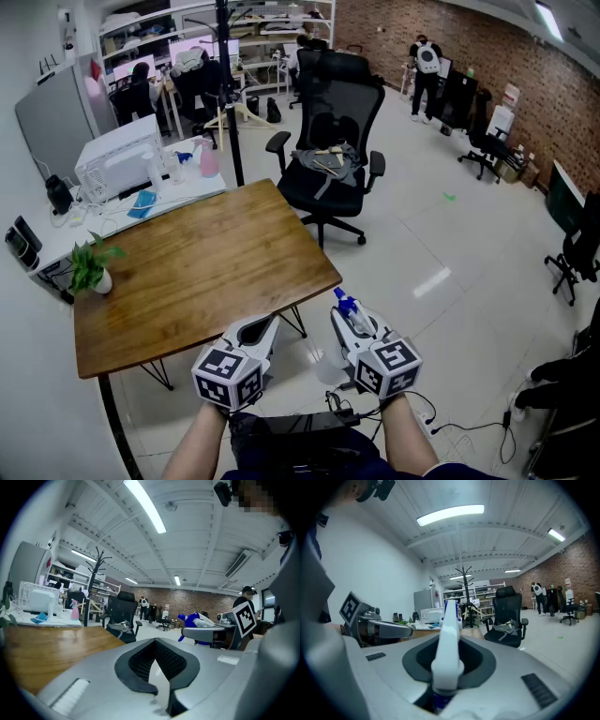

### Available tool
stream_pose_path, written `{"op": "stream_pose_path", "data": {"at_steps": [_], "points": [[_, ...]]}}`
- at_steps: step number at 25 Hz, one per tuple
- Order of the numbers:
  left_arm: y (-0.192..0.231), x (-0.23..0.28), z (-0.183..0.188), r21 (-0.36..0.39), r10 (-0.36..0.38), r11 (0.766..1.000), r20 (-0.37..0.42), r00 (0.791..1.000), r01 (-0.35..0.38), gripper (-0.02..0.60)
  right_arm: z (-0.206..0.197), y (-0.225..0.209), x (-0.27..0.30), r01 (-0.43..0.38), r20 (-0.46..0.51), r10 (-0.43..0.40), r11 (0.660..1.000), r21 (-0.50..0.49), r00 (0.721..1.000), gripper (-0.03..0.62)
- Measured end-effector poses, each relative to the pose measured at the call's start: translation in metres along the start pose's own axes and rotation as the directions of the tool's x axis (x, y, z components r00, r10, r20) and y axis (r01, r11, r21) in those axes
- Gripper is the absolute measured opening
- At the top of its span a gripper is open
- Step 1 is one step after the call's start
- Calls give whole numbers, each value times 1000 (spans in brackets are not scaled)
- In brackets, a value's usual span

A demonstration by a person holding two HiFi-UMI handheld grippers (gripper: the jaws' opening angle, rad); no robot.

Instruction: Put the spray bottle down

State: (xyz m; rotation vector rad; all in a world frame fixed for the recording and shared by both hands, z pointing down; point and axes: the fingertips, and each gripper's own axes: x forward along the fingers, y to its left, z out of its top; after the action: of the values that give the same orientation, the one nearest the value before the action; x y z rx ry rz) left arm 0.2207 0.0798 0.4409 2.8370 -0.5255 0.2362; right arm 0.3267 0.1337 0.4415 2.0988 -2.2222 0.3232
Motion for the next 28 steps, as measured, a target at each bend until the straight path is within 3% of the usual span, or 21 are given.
{"op": "stream_pose_path", "data": {"at_steps": [11,18,28], "points": [[74,-46,1,-11,149,989,17,989,-149,6,6,49,66,-136,-23,135,990,-27,991,80],[149,-79,15,-33,228,973,32,973,-227,6,18,99,134,-209,-36,208,977,-40,978,80],[257,-114,31,-52,287,957,49,957,-285,6,41,175,239,-292,-30,290,954,-73,956,80]]}}
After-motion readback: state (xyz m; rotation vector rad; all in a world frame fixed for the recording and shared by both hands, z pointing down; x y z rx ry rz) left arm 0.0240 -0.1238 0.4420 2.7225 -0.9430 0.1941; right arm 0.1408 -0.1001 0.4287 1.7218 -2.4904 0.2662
